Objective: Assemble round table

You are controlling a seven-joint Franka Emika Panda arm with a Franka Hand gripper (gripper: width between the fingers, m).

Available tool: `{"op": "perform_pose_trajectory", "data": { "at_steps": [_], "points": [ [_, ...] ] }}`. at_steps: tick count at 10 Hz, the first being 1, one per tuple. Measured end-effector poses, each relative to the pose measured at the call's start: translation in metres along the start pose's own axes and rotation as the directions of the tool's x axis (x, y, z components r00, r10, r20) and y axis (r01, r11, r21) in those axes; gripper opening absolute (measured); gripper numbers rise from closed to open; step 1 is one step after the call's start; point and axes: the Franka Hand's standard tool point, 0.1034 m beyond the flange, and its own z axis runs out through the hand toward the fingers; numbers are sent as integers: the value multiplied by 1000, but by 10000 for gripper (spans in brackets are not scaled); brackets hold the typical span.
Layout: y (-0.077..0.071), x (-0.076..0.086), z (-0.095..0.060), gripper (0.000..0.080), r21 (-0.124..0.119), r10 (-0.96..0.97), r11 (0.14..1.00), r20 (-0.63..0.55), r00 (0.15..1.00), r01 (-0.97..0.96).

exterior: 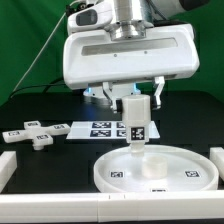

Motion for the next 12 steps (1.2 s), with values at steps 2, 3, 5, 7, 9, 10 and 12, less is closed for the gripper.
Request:
{"op": "perform_pose_trajectory", "data": {
  "at_steps": [2, 3, 5, 7, 9, 10, 12],
  "points": [
    [-3, -6, 0, 409, -3, 34, 999, 3, 999, -34],
    [-11, -13, 0, 409, 0, 52, 999, 10, 999, -52],
    [-21, -27, 0, 409, -7, 67, 998, 17, 998, -67],
    [-23, -37, 1, 409, -18, 75, 997, 18, 997, -74],
    [-25, -35, 3, 409, -15, 68, 998, 16, 998, -68],
    [-29, -33, 4, 409, -7, 74, 997, 19, 997, -74],
    [-36, -32, 5, 409, 5, 83, 997, 25, 996, -83]
  ]
}}
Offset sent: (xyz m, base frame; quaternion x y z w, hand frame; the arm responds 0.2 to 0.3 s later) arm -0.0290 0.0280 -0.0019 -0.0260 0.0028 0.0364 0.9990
